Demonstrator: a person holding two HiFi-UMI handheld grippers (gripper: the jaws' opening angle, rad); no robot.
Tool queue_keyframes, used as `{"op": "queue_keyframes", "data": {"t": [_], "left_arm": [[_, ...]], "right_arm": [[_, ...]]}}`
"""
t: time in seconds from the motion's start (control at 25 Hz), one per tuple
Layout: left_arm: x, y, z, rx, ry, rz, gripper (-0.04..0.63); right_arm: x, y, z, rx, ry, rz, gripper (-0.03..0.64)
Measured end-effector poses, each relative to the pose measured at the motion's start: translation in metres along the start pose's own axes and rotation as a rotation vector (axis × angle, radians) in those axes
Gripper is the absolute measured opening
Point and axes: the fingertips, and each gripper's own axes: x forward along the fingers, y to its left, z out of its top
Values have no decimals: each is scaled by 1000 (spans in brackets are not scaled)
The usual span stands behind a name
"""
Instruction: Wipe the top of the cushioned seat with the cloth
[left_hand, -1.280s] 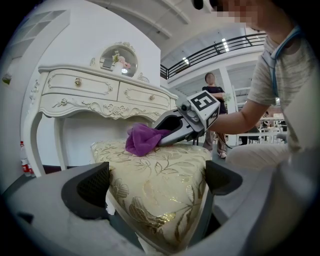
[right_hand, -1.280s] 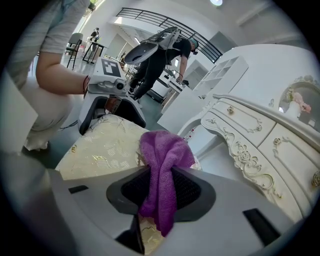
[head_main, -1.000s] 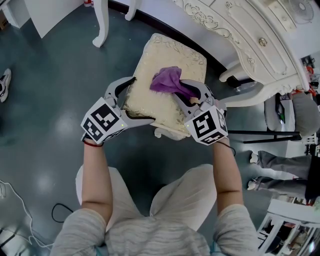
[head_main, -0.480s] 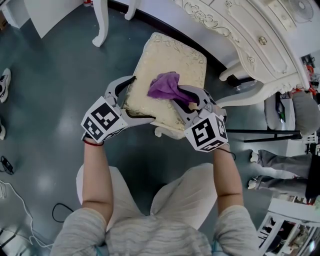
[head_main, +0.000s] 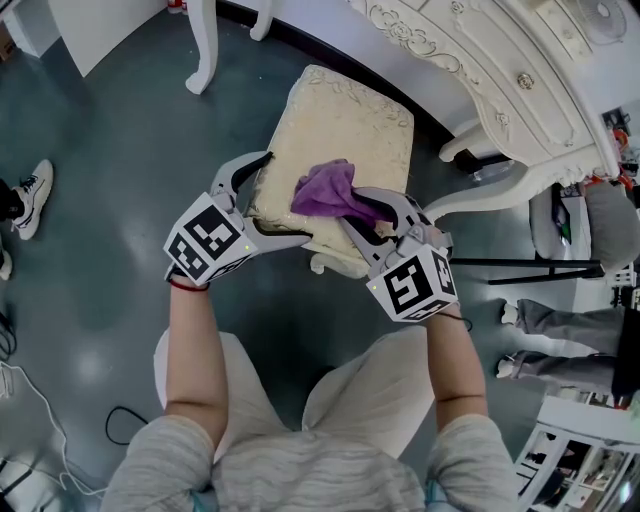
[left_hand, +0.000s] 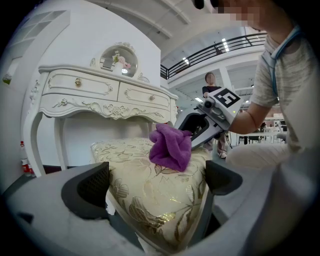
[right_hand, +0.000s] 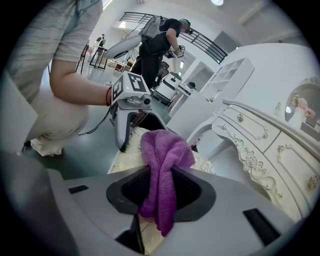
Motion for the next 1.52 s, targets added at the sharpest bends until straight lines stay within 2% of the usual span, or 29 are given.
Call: {"op": "queue_keyframes", "data": {"t": [0.48, 0.64, 0.8, 0.96, 1.12, 1.28, 1.36, 1.52], "left_arm": [[0, 0, 0, 5, 3, -1, 591], [-3, -1, -3, 35, 47, 2, 591], [-9, 0, -15, 51, 129, 1, 591], [-15, 4, -21, 35, 141, 11, 591], [-16, 8, -26, 23, 147, 17, 589], [-16, 8, -27, 18, 140, 12, 589], [-16, 8, -27, 15, 136, 7, 589], [-15, 8, -28, 8, 128, -1, 591]], "right_arm": [[-10, 18, 5, 17, 0, 53, 114], [-11, 20, 7, 31, -7, 72, 114], [-10, 19, 7, 31, -7, 77, 114], [-12, 21, 7, 37, -4, 102, 114], [-16, 29, 8, 43, 8, 169, 114], [-22, 40, 15, 97, -30, 327, 114], [-22, 37, 21, 132, -64, 374, 114], [-9, 7, 34, 157, -108, 361, 114]]}}
